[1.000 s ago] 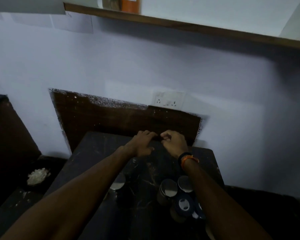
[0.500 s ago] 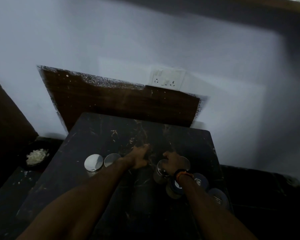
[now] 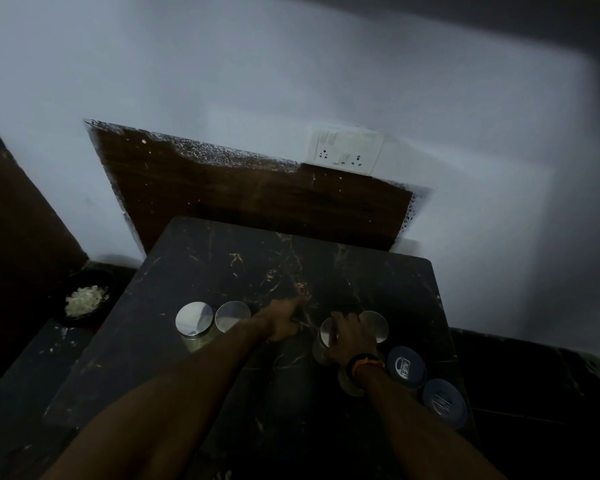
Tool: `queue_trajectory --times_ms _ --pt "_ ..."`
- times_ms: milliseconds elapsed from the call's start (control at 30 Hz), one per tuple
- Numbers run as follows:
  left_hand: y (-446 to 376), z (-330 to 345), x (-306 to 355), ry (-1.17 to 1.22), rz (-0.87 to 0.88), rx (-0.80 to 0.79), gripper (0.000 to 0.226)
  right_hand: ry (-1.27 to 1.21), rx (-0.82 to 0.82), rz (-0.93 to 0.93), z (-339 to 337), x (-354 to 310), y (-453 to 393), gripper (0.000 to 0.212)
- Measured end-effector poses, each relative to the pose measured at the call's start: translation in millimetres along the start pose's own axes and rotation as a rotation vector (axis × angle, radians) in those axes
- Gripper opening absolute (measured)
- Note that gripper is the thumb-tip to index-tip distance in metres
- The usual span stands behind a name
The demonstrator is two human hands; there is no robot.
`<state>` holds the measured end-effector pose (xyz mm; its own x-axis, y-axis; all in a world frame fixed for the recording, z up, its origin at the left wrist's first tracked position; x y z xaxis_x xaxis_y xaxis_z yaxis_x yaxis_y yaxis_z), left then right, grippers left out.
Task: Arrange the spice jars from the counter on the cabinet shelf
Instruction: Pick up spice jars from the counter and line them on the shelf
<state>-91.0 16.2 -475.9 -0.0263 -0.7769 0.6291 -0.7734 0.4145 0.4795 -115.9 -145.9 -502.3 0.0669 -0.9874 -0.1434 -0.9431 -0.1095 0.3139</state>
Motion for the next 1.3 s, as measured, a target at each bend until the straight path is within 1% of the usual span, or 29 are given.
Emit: queue_trajectory --times_ms 100,233,333,400,467,500,567,633,700,767,833,900,1000,1100,1200,1300 --pt "0.2 0.9 -4.7 0.043 -0.011 0.008 0.048 -0.038 0.070 -0.002 -1.6 -0.9 1.2 0.077" --pt "2.2 1.9 -8.4 0.127 -0.012 0.035 0.044 -0.156 0.141 0.015 -16.8 -3.9 -0.9 0.074" --pt "4.6 2.1 -12.8 0.260 -0.043 0.072 0.036 -0.234 0.119 -0.007 -36.7 -7.4 -7.9 0.074" --pt "6.3 -0.2 -18.5 0.362 -0.076 0.123 0.028 -0.333 0.144 -0.033 -54.1 -12.6 -12.1 0.071" --pt "9.3 -0.9 -26.5 0.540 -0.118 0.167 0.024 -0.479 0.200 -0.037 -73.8 -16.0 -11.8 0.070" --pt "10.9 -0.3 -30.6 0.667 -0.142 0.184 0.026 -0.581 0.195 -0.045 -82.8 -17.7 -10.1 0.073" --pt "14.7 2.5 -37.7 0.914 -0.203 0.204 0.039 -0.766 0.161 -0.096 -100.8 -21.1 -4.9 0.077" --pt "17.3 9.0 -38.3 1.145 -0.267 0.144 0.057 -0.853 0.129 -0.172 -119.9 -23.4 0.1 0.076" --pt "20.3 14.7 -28.1 1.391 -0.284 0.015 0.070 -0.914 0.081 -0.247 -135.4 -30.0 2.1 0.075" --pt "23.7 11.4 -13.6 1.595 -0.244 -0.071 0.079 -0.990 0.043 -0.311 -149.3 -37.3 3.7 0.078" --pt "26.4 2.9 2.4 1.723 -0.156 -0.132 0.082 -1.051 0.028 -0.380 -164.0 -42.8 5.5 0.079" --pt "30.3 -6.3 17.6 1.814 -0.071 -0.194 0.079 -1.075 0.028 -0.437 -177.8 -46.7 7.0 0.080" --pt "36.1 -21.1 31.2 1.887 0.037 -0.238 0.073 -1.096 0.046 -0.484 -194.7 -47.4 6.5 0.082" --pt "43.1 -33.6 39.8 1.917 0.111 -0.228 0.071 -1.151 0.050 -0.506 -205.2 -47.2 5.7 0.081" --pt "46.7 -48.1 46.4 1.930 0.189 -0.143 0.072 -1.254 0.085 -0.512 -211.7 -48.6 4.0 0.075" --pt "50.4 -65.5 56.8 1.917 0.313 -0.067 0.080 -1.385 0.126 -0.499 -216.7 -49.6 1.2 0.069"
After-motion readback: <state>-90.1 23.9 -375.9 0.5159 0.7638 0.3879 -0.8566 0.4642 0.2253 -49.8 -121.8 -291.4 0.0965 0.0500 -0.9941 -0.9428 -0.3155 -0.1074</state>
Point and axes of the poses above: each hand's wrist, its own y-axis away from the middle knuckle, its own z-axis out of the palm, x = y × z, the point moved 8 cm from there along -y, towards the middle knuckle, and after that the axes turned 3 degrees about -z, right-handed, at the moved point
